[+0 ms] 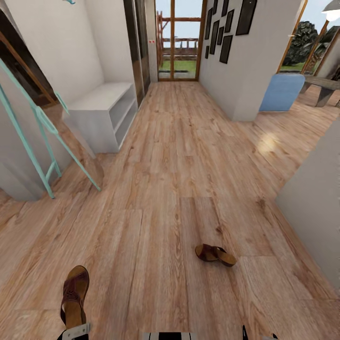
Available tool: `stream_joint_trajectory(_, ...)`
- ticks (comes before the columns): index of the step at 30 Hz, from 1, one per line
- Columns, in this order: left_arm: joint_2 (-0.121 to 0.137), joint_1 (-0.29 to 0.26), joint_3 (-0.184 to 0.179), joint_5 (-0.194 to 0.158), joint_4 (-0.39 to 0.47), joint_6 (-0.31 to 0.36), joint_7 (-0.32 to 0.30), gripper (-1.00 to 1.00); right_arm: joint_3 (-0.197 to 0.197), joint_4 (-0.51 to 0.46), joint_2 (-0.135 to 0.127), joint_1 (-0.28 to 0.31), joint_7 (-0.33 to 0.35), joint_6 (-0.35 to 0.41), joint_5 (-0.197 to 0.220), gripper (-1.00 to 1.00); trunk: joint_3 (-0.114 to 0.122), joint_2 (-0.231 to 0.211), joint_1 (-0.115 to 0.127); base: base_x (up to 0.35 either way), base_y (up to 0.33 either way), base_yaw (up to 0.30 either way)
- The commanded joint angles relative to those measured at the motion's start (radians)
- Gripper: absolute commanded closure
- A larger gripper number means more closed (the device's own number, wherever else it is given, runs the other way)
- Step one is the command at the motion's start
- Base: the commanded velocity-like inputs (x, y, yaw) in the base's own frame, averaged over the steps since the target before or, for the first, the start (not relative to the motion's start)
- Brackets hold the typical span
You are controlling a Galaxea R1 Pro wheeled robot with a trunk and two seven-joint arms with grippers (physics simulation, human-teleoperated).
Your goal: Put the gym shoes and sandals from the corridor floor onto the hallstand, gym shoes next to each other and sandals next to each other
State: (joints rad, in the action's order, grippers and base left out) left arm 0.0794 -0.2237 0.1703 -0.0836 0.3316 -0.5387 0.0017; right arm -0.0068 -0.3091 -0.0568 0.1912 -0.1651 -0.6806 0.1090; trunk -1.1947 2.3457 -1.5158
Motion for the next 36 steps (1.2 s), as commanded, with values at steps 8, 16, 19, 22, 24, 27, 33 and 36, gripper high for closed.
stream_joint_trajectory(8, 0.001, 0.0, -0.003, -0.006, 0.0, -0.003, 0.001, 1.0, 0.002, 0.001, 0.0, 0.001, 0.002, -0.004, 0.009, -1.0, -0.001, 0.0, 0.0, 0.0, -0.268, 0.003)
stream_joint_trajectory(16, 0.001, 0.0, -0.003, -0.007, 0.0, -0.003, 0.001, 1.0, 0.002, 0.001, 0.0, 0.001, 0.002, -0.004, 0.009, -1.0, 0.001, 0.0, 0.0, 0.0, -0.269, 0.179)
stream_joint_trajectory(19, 0.002, 0.0, -0.003, -0.007, 0.0, -0.003, 0.001, 1.0, 0.002, 0.001, 0.0, 0.001, 0.002, -0.004, 0.009, -1.0, 0.002, 0.0, 0.0, 0.0, -0.269, 0.178)
stream_joint_trajectory(22, 0.002, 0.0, -0.003, -0.007, 0.0, -0.003, 0.001, 1.0, 0.003, 0.001, 0.0, 0.001, 0.002, -0.004, 0.009, -1.0, 0.002, 0.0, 0.0, 0.0, -0.269, 0.079)
stream_joint_trajectory(24, 0.002, 0.0, -0.003, -0.007, 0.0, -0.003, 0.001, 1.0, 0.005, 0.0, 0.0, 0.001, 0.002, -0.004, 0.009, -1.0, 0.002, 0.0, 0.0, 0.0, -0.268, 0.033)
stream_joint_trajectory(27, 0.002, 0.0, -0.003, -0.007, 0.0, -0.003, 0.001, 1.0, 0.007, 0.0, 0.0, 0.001, 0.004, -0.004, 0.009, -1.0, 0.002, 0.0, 0.0, 0.0, -0.263, 0.008)
stream_joint_trajectory(33, 0.002, 0.0, -0.003, -0.007, 0.0, -0.003, 0.001, 1.0, 0.008, 0.0, 0.0, 0.001, 0.004, -0.004, 0.009, -1.0, 0.002, 0.0, 0.0, 0.0, -0.261, 0.002)
stream_joint_trajectory(36, 0.002, 0.0, -0.003, -0.007, 0.0, -0.003, 0.001, 1.0, 0.008, 0.0, 0.0, 0.001, 0.004, -0.004, 0.009, -1.0, 0.002, 0.0, 0.0, 0.0, -0.26, 0.0)
